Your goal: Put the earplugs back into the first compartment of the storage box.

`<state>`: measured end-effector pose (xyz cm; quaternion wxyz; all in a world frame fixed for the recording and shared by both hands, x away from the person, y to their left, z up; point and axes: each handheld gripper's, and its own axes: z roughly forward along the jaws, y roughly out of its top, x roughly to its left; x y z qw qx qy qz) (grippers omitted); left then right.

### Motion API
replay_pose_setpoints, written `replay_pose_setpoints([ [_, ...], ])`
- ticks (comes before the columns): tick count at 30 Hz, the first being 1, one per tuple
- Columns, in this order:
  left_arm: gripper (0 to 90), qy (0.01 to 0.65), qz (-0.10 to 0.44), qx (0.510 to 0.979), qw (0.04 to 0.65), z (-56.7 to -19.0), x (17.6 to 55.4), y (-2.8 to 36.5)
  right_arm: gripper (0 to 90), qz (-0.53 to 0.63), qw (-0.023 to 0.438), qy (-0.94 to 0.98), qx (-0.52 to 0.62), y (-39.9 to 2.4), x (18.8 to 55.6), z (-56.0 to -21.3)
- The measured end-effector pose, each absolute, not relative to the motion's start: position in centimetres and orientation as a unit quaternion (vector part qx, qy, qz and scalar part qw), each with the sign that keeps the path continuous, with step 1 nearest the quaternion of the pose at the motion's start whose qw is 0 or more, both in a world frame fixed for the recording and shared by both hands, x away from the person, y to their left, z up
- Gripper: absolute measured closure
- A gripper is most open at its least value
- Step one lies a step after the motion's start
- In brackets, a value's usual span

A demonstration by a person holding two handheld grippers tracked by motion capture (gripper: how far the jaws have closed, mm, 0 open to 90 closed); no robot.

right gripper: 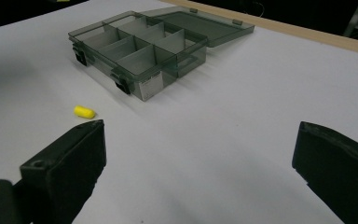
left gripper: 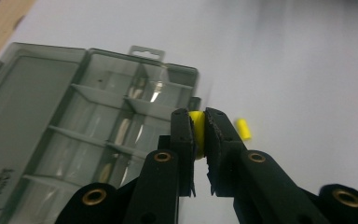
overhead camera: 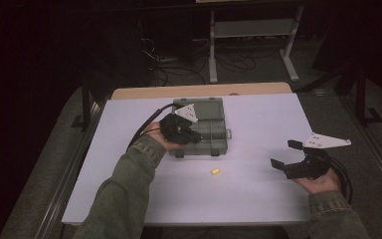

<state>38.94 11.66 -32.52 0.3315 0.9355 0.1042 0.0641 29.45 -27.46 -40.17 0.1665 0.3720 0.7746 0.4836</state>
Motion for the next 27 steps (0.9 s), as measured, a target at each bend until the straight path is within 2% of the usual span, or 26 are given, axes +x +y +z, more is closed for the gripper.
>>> replay_pose_setpoints([
  [27, 82.5, 0.182, 0.113, 0.917, 0.338, -33.1, 43.9, 16.5, 2.3, 0.482, 0.162, 0.777, 0.372, -27.4, 29.5, -40.3],
])
